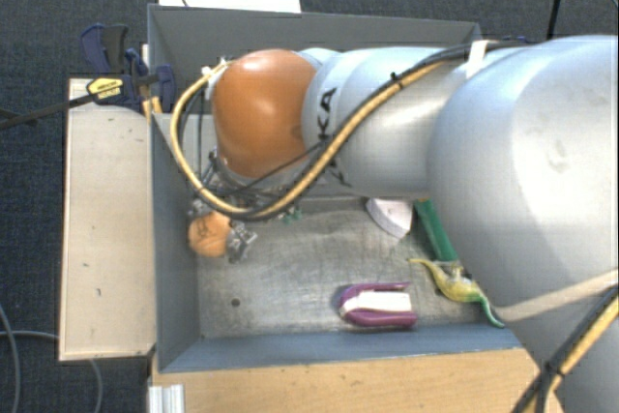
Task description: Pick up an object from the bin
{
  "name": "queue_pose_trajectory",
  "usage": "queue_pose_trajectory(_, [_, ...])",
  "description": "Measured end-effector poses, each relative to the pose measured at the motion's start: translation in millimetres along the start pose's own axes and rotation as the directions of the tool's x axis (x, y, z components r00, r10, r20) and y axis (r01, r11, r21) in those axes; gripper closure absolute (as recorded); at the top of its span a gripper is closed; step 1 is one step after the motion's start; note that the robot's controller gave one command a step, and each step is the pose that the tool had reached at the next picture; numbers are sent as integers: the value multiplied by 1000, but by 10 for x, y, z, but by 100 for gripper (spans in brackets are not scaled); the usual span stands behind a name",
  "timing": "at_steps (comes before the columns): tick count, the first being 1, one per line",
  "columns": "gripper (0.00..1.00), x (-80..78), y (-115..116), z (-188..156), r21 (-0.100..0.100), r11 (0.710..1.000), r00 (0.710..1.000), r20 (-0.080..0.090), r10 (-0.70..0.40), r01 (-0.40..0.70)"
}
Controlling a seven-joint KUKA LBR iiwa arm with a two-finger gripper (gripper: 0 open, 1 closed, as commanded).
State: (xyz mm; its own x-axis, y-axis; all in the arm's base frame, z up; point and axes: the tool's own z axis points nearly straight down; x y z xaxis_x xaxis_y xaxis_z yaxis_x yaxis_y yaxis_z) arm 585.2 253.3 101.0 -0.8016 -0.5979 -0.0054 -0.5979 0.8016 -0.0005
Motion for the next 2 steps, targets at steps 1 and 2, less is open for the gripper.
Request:
queue_pose_trajectory(1, [100,-3,0,-70,0,1000,1000,1,1,-1])
queue_pose_trajectory(2, [100,-1,2,-142,0,1000,1000,-1,2,-2])
